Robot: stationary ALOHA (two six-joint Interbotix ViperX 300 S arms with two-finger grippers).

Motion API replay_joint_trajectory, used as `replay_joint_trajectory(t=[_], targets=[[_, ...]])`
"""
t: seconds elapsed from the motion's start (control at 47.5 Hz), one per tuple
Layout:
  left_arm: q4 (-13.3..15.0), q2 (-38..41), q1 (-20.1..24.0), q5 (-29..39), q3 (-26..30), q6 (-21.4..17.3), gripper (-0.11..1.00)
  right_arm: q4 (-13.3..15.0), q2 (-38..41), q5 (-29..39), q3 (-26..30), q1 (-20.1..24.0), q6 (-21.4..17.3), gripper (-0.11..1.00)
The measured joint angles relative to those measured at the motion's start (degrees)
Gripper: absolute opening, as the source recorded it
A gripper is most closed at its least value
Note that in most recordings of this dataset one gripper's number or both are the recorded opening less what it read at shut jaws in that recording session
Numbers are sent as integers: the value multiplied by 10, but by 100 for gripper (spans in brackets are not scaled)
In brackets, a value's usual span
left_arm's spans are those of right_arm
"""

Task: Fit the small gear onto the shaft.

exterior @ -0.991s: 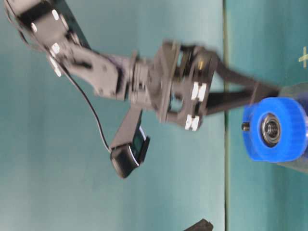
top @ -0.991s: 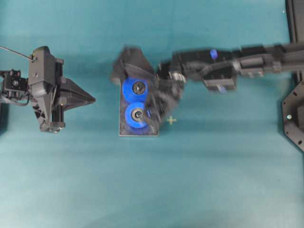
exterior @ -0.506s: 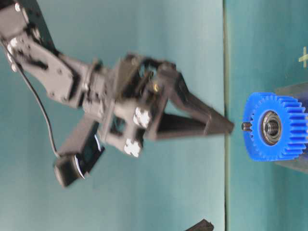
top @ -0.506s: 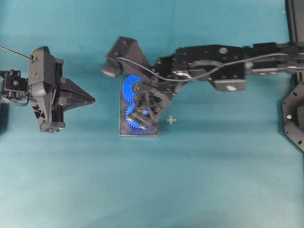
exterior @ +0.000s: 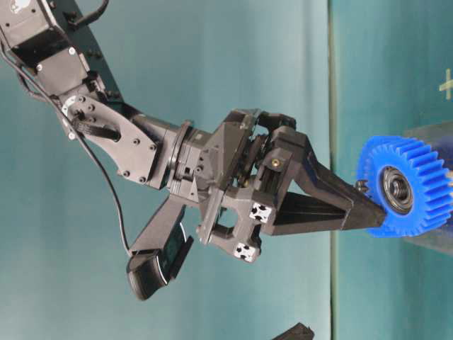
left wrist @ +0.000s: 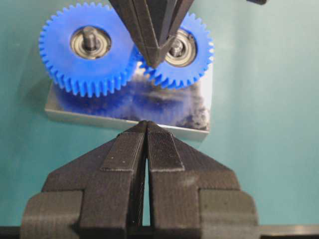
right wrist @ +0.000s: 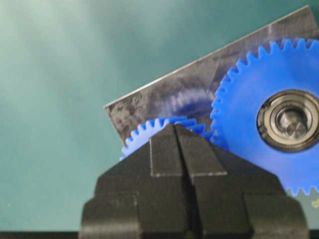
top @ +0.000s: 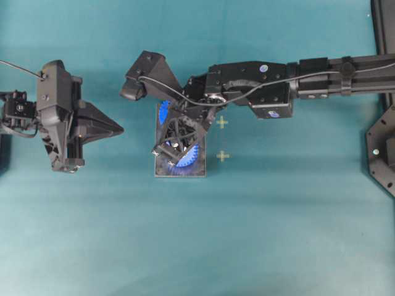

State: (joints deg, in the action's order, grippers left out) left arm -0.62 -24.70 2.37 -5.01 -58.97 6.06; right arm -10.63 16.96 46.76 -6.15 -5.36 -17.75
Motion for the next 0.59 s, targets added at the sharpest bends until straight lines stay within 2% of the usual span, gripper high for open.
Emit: replay_joint_trajectory(t=[0.126,0.232,0.59], targets=[[0,0,-1,0,-1,0,0,1,-10,-2,-17,-5,1,0],[0,0,0,0,-1,0,0,1,-13,-4,-40,-28,2,-1],[0,-1,0,1,0,1,0,1,-36,3,-69,-15,-3,-1]])
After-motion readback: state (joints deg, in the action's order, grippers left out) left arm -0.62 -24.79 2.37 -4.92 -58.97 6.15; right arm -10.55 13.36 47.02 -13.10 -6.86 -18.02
